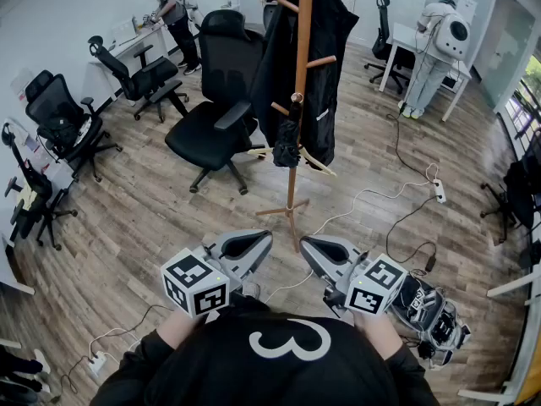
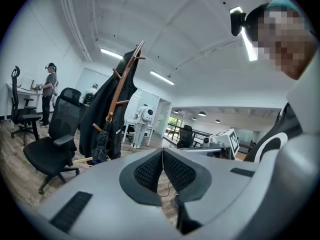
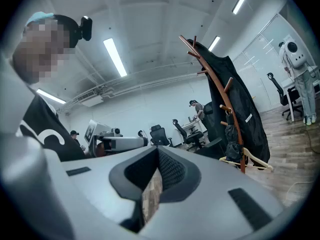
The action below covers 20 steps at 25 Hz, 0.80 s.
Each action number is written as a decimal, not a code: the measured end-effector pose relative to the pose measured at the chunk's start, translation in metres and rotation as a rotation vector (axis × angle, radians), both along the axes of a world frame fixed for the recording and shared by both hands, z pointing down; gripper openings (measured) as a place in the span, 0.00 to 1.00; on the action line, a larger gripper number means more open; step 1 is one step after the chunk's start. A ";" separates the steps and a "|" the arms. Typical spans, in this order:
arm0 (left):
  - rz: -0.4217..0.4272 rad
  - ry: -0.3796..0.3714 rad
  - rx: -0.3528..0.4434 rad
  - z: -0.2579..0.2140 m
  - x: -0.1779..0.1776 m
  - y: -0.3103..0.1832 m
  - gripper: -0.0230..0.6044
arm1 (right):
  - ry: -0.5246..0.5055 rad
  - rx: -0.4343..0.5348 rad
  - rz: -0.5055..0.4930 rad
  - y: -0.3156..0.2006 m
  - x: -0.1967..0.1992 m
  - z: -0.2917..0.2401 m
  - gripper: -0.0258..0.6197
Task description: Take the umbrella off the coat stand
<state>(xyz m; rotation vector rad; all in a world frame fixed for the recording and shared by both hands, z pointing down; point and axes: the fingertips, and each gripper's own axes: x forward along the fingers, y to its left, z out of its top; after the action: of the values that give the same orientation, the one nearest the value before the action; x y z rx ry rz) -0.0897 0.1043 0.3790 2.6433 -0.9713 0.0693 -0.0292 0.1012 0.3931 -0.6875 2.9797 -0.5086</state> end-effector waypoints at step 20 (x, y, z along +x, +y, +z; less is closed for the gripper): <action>0.052 0.005 -0.017 0.009 0.009 -0.017 0.06 | -0.062 -0.058 0.086 -0.025 0.017 0.009 0.08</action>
<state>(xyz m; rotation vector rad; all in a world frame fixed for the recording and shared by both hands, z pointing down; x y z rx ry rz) -0.0804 0.0872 0.3879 2.6522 -0.8960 0.0824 -0.0124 0.0761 0.4019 -0.7853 2.8733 -0.6015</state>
